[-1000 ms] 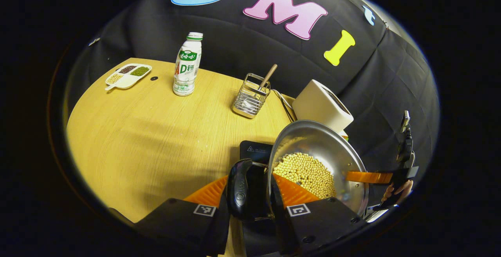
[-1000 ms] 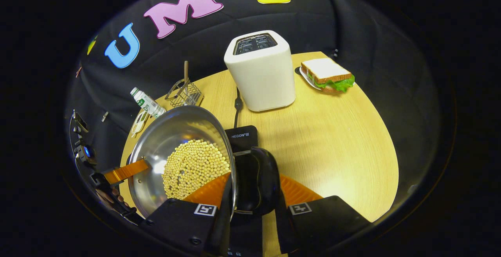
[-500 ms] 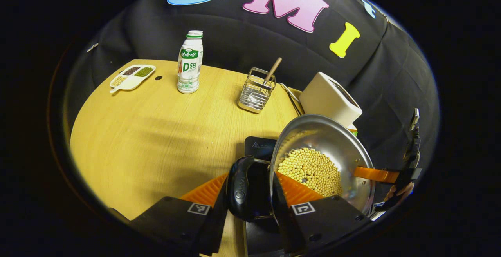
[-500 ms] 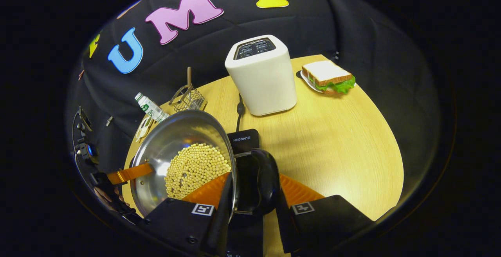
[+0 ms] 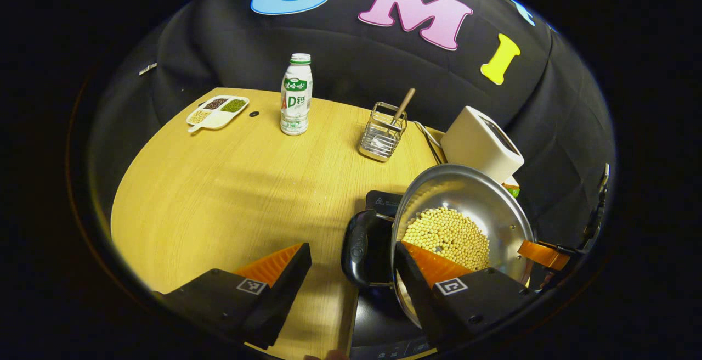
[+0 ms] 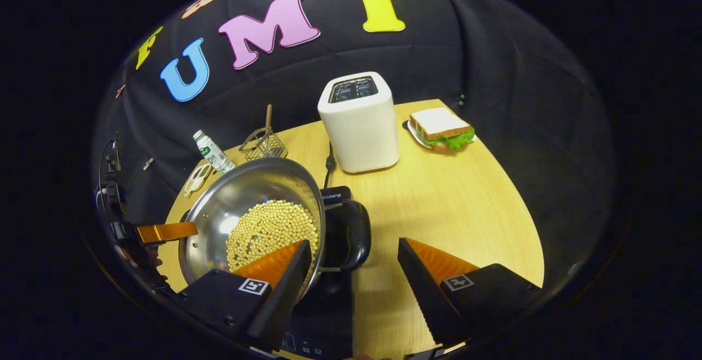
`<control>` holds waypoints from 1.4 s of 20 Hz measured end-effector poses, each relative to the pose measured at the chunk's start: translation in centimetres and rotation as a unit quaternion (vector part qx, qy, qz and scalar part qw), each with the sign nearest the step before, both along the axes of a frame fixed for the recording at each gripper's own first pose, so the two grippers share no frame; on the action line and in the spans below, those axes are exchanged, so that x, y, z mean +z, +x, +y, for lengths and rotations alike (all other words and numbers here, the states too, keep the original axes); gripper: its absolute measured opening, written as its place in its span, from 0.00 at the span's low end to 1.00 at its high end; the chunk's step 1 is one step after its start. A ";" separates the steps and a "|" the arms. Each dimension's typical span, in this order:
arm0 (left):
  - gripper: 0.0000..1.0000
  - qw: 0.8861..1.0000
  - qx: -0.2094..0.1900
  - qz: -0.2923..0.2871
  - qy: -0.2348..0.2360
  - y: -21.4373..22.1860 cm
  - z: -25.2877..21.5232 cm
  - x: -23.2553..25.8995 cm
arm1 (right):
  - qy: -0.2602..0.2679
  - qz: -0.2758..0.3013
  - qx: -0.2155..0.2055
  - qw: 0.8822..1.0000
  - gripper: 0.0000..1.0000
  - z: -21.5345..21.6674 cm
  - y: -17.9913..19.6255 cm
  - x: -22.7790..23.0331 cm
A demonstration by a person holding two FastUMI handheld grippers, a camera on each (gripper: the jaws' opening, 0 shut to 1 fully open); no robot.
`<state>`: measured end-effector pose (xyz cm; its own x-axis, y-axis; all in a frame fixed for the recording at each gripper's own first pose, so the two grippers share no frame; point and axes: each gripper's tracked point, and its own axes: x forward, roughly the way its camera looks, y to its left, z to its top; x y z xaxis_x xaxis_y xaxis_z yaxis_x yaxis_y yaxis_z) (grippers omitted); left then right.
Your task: First push the handle of the pot to place it horizontally, then grasp the pot with both hands and set it on the induction cooktop.
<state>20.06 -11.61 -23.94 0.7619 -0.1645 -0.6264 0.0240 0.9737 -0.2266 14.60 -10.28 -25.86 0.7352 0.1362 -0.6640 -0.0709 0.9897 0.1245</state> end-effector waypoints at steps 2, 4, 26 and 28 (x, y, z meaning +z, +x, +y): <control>0.96 1.000 -0.002 -0.024 0.004 -1.0 0.5 2.1 | -0.003 -0.027 -0.021 0.999 0.99 -0.6 -1.0 2.0; 0.96 0.998 -0.004 -0.059 0.015 -2.3 1.2 4.6 | -0.007 -0.053 -0.039 0.998 0.99 -1.0 -2.2 4.1; 0.96 0.917 0.060 -0.368 0.141 -22.6 12.2 23.8 | -0.069 -0.348 -0.007 0.935 0.99 13.3 -17.1 24.6; 0.95 0.914 0.074 -0.371 0.145 -23.5 12.0 23.6 | -0.060 -0.344 -0.020 0.937 0.99 12.9 -17.7 24.2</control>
